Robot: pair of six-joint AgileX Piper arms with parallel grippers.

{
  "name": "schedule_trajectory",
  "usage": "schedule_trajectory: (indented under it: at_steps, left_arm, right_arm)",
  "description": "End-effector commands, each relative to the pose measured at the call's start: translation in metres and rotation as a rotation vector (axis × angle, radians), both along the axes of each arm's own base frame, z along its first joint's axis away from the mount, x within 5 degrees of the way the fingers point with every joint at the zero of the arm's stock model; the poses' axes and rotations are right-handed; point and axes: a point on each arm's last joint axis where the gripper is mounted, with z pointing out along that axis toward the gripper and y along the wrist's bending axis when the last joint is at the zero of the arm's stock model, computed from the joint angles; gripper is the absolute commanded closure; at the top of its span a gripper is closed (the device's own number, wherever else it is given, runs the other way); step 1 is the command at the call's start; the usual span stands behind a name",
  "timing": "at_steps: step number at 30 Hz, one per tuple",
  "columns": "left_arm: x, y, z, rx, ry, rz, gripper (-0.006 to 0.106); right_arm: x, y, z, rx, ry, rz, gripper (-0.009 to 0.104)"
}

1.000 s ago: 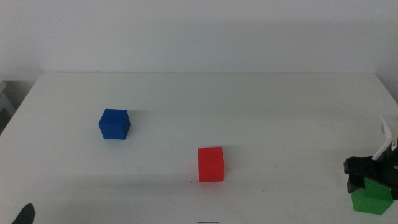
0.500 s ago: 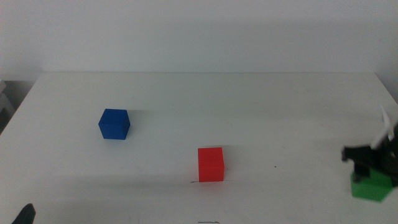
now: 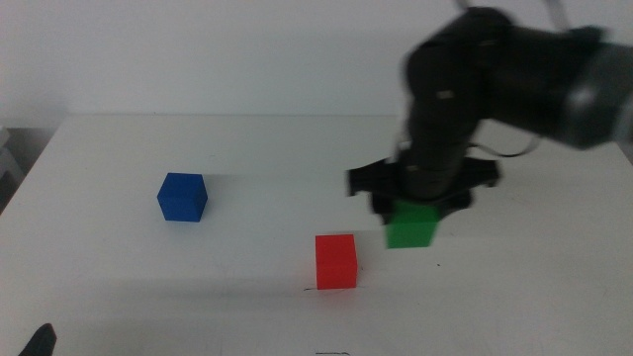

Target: Stack red cubes first, then green, then blue cubes in a specific spot.

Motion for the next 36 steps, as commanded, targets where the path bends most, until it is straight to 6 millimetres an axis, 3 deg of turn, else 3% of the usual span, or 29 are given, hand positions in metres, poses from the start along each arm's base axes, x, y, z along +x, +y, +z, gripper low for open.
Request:
schedule_trajectory:
  at_steps: [1,6,10,36]
  left_arm:
    - [0.000,0.001,0.008,-0.003,-0.103,0.014,0.007]
    - [0.000,0.001,0.008,-0.003,-0.103,0.014,0.007]
    - [0.000,0.001,0.008,-0.003,-0.103,0.014,0.007]
    - [0.000,0.001,0.008,-0.003,-0.103,0.014,0.007]
  right_arm:
    - [-0.001,0.015,0.023,0.026,-0.047,0.011,0.096]
    - [0.003,0.047,0.021,0.057,-0.054,0.046,0.096]
    - [0.004,0.062,0.019,0.080,-0.048,0.069,0.096]
    - [0.015,0.077,-0.011,0.061,-0.021,0.089,0.096]
